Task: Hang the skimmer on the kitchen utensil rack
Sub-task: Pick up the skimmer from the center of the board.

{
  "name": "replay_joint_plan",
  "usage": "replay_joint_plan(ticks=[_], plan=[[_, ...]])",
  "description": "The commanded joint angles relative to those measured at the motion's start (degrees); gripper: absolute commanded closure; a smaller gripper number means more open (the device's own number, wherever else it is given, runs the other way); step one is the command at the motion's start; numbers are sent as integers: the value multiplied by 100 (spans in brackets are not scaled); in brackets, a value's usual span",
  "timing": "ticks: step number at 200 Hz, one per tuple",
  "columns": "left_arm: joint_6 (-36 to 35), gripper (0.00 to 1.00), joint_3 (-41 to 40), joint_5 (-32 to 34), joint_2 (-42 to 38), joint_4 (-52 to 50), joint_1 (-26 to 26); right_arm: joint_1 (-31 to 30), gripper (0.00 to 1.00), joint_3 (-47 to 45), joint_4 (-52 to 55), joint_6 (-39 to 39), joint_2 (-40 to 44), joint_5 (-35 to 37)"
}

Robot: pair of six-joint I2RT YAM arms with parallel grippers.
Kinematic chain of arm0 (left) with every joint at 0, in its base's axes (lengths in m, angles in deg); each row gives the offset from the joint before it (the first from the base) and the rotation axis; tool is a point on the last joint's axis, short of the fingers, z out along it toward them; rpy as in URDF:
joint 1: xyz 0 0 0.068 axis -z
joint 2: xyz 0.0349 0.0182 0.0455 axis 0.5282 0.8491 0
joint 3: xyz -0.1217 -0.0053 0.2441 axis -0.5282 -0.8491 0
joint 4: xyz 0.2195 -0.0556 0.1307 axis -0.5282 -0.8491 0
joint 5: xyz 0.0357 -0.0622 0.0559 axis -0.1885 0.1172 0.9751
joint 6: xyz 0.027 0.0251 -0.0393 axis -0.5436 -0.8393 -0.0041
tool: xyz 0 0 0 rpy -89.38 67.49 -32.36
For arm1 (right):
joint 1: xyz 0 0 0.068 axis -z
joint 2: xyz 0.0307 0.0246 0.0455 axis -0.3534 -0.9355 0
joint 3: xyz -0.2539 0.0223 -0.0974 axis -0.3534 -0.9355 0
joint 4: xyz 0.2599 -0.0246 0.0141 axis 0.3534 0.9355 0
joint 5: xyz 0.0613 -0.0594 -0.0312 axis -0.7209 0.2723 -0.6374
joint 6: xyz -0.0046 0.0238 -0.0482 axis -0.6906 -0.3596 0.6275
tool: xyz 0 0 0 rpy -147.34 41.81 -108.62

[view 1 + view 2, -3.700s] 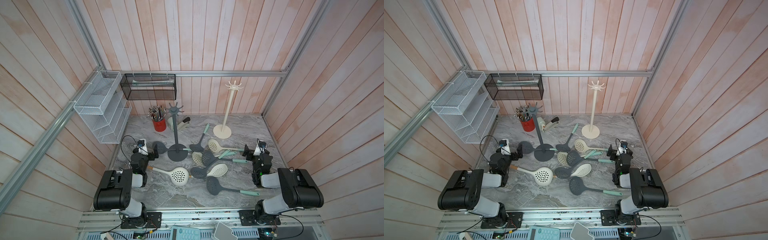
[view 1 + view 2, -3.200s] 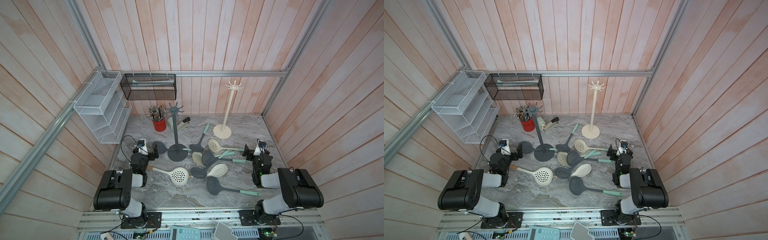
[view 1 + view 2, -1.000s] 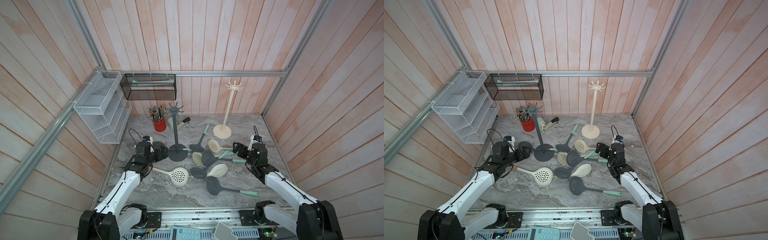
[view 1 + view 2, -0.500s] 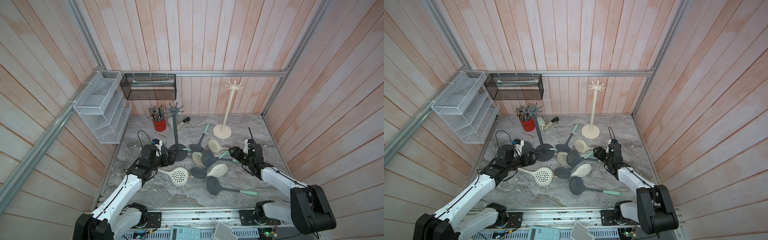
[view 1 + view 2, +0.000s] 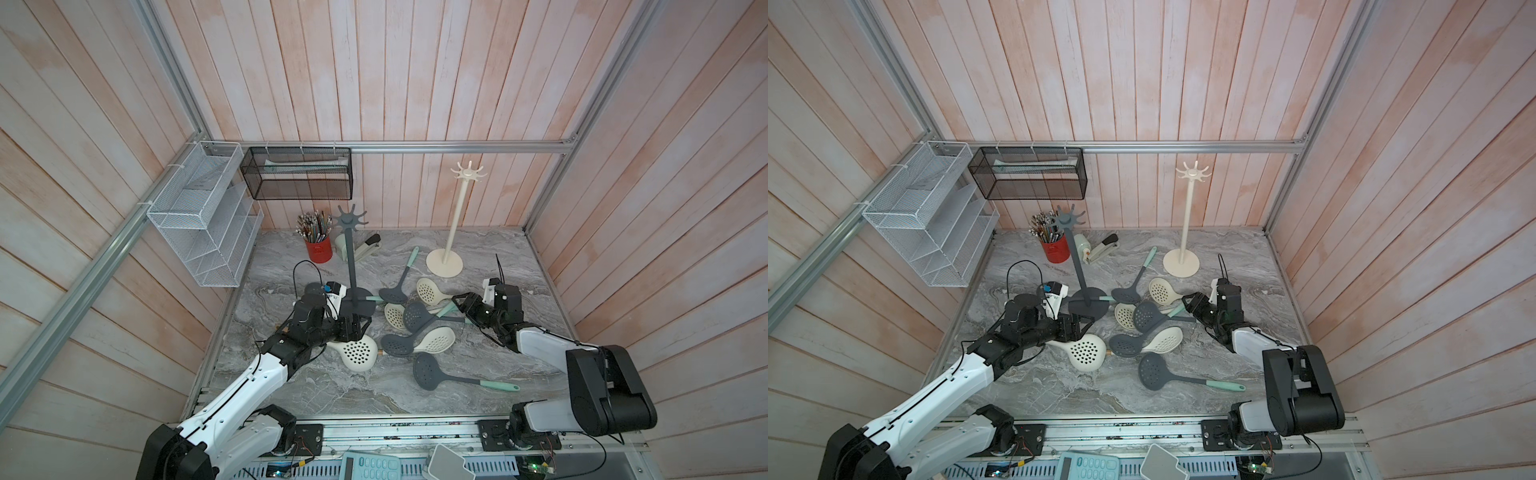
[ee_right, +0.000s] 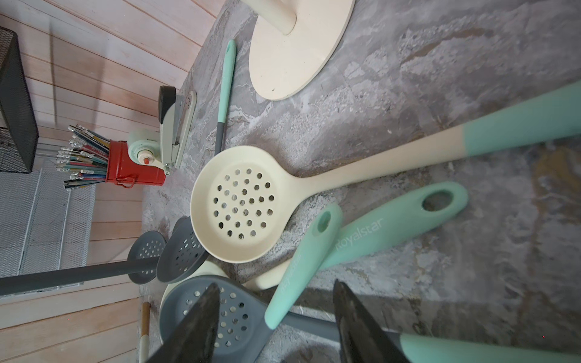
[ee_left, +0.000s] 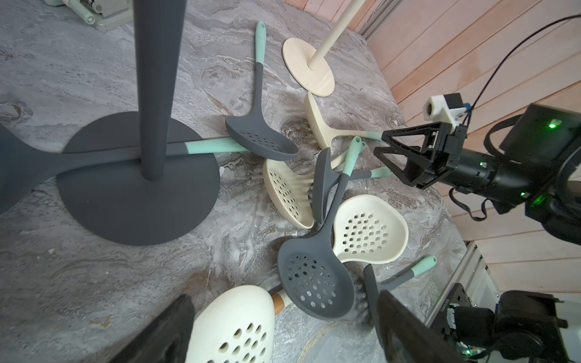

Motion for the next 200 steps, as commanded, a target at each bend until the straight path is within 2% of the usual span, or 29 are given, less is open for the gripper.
replay_joint_plan(ticks=[1,75,116,163,200], plan=[[-149,9,-49,-39,-7,232,128,25,42,113,-274,-79,-140,-156],[-313,9,70,8,-16,235,195,0,47,111,-1214,-677,-921,-428],[-416,9,135,83,-22,156,193,-62,55,212,-1741,-1057,-1377,-492],[-501,9,231,111,-1,136,196,-208,66,497,-1855,-1131,-1737,-449],[-587,9,312,101,1,140,204,-274,64,763,-1563,-1239,-2019,-363]])
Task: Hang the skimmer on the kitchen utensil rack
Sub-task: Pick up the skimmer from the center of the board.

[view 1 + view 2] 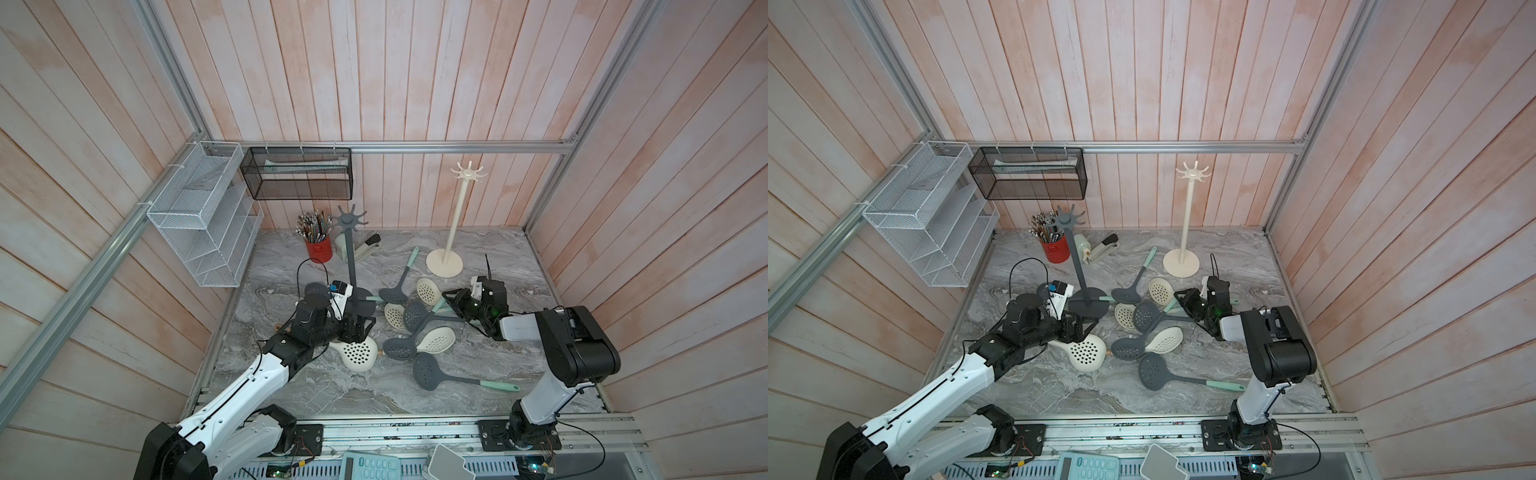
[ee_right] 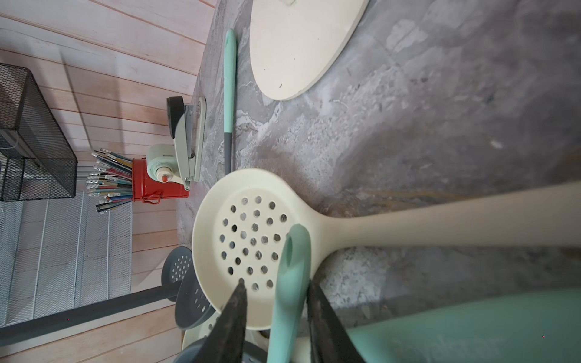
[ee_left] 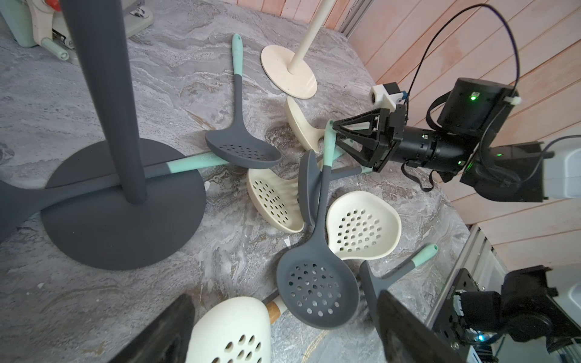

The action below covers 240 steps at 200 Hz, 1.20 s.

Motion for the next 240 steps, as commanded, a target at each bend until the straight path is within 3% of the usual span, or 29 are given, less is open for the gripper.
replay_joint_plan(ticks=[1,65,118,182,240], plan=[[-173,9,220,77,-10,29,31,-48,64,223,56,-113,-221,47],[-309,9,259,131,14,9,42,-189,63,683,507,-13,-606,264],[-389,9,301,68,43,-30,44,-211,86,981,490,468,-513,268],[-458,11,340,-209,-64,105,40,-366,89,310,-836,1384,843,78],[-519,17,135,-852,-263,811,153,-735,89,273,-549,3046,2216,-72]])
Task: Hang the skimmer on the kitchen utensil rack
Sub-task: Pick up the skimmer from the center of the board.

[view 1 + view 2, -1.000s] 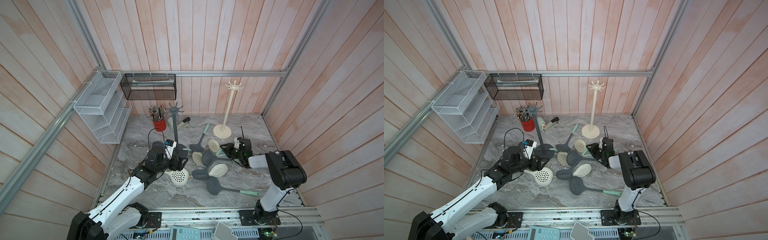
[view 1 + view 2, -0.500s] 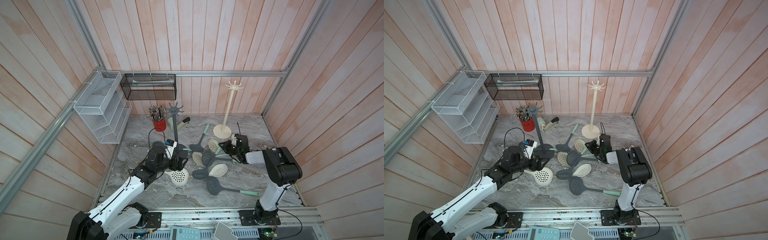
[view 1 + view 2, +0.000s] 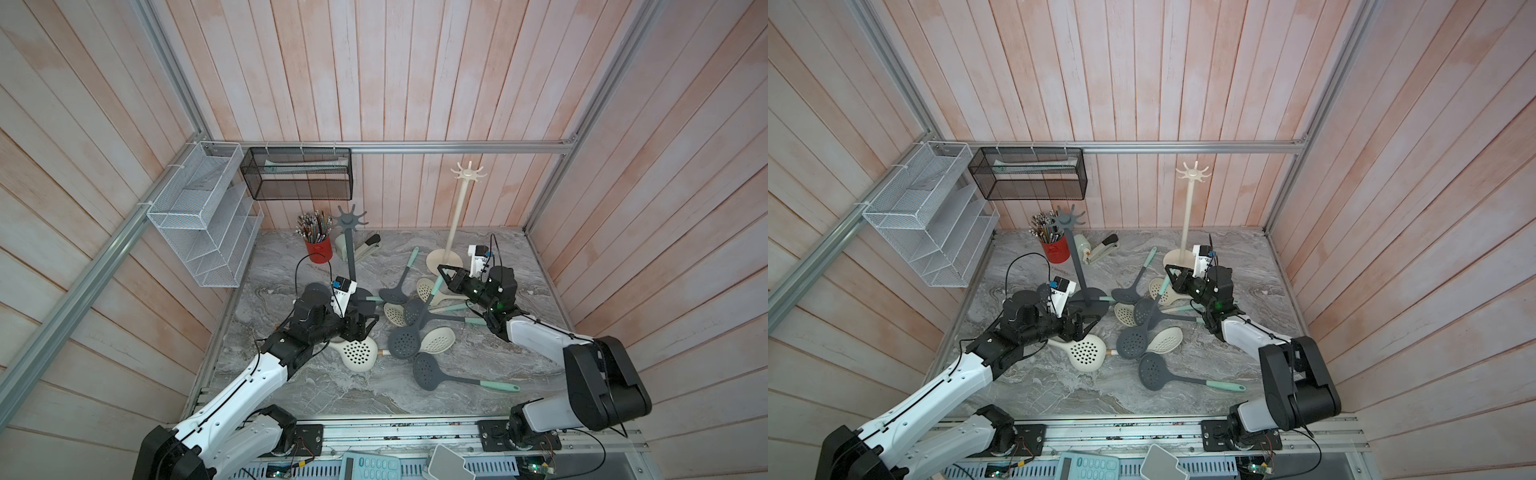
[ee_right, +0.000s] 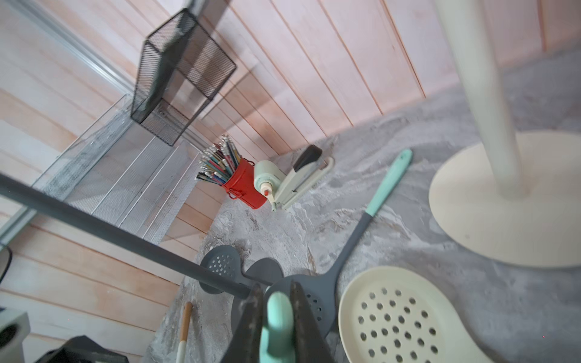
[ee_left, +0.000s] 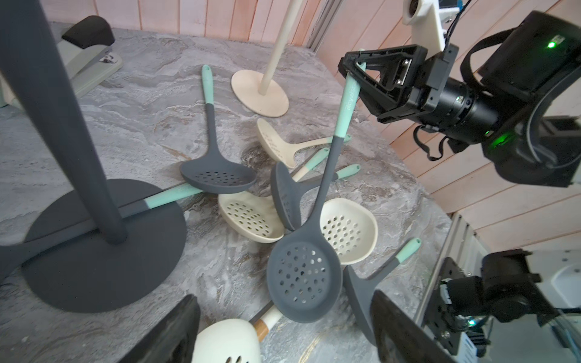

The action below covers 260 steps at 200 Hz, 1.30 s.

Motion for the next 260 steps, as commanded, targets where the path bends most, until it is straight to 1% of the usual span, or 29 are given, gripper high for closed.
replay_joint_plan(ticks=[1,32,62,115,163,205,211,233,260], plan=[[-133,18,-37,-403,-168,543,95,-131,89,-44,-114,911,398,-168],[-297,23,-212,-447,-276,1032,348,-294,88,-40,-81,1349,800,-339],[-438,26,-235,-356,-131,1402,582,-432,89,-31,-66,1591,1026,-489],[-843,28,83,198,613,1960,1100,-589,88,98,94,1977,1332,-841],[-935,32,321,586,1382,2719,1305,-611,87,54,181,2057,1660,-931],[-1102,32,532,557,2002,3464,1522,-614,87,60,289,2041,1775,-979],[-1278,32,575,521,2090,3546,1551,-610,87,65,305,2046,1784,-991],[-1422,32,724,519,2419,3838,1609,-614,87,77,340,1997,1803,-1034],[-1564,35,986,508,2818,4050,1635,-625,87,101,365,1944,1844,-1052]])
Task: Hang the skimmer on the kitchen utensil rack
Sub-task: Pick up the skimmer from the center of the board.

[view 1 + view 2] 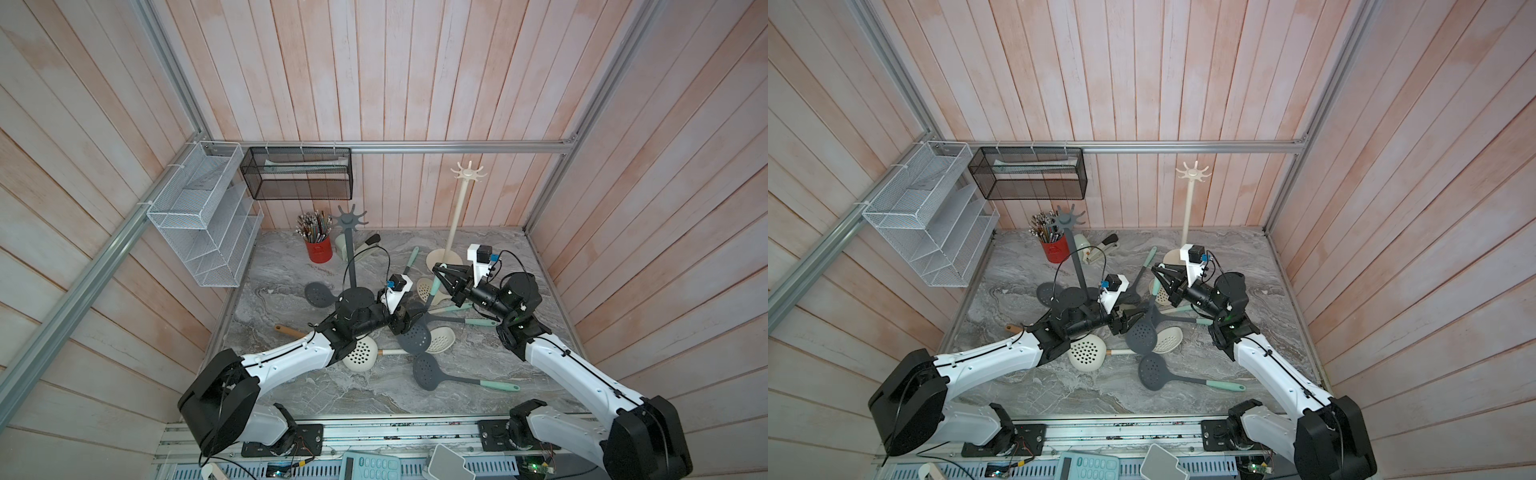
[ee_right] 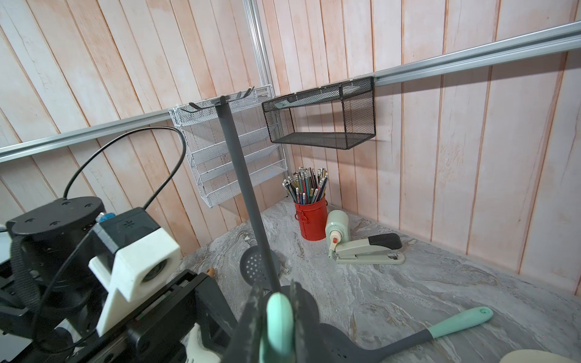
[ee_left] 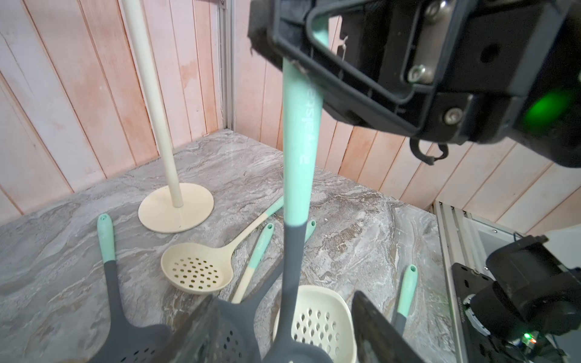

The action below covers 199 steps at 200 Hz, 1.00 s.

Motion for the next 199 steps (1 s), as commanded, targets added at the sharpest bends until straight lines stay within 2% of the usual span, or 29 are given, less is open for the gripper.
replay_joint_plan(ticks=[1,49,97,109,129,161,180,199], plan=[[-279,35,297,24,281,482,35,-36,87,111,18,-32,128,-138],[-420,50,710,-319,863,828,41,-33,85,165,108,-33,86,-112],[-439,79,890,-611,1091,992,44,-36,83,251,292,48,38,-20],[-424,83,878,-706,1094,1072,38,-33,81,252,317,68,30,20],[-392,87,856,-807,1103,1150,38,-38,72,278,388,133,56,104],[-271,93,807,-920,1113,1307,23,9,51,212,538,282,298,543],[-157,94,816,-1005,1111,1368,-12,213,39,8,420,217,584,739],[46,94,824,-1125,1121,1446,-87,592,33,-204,268,15,856,607]])
